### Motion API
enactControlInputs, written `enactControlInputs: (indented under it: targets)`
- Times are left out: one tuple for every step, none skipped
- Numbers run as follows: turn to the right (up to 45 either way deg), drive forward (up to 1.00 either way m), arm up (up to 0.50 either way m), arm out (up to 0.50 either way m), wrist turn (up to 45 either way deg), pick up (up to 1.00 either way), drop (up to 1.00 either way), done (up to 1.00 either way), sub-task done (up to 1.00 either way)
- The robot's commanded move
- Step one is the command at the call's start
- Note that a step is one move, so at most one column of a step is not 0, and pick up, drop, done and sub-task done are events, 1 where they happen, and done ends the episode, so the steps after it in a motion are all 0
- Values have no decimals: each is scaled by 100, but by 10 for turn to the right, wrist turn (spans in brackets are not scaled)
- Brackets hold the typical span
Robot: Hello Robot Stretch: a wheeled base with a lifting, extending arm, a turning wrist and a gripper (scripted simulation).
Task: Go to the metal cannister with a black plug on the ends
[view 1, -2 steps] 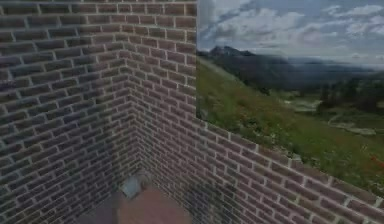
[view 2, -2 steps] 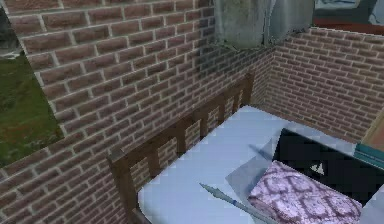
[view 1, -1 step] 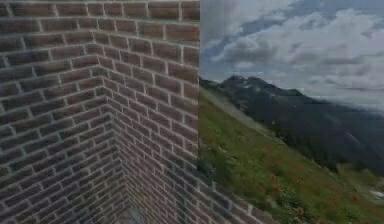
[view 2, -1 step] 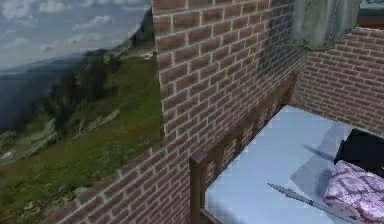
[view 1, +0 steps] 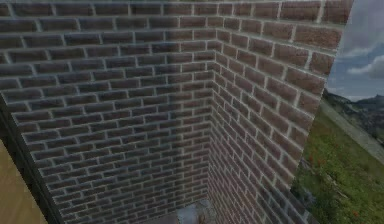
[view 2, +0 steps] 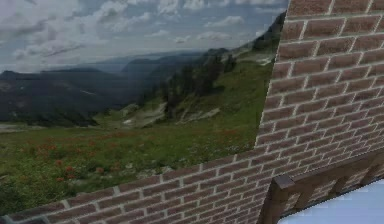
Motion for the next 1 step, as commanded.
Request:
enactControlInputs:
  targets:
    - [0,0,0,0,0,0,0,100,0]
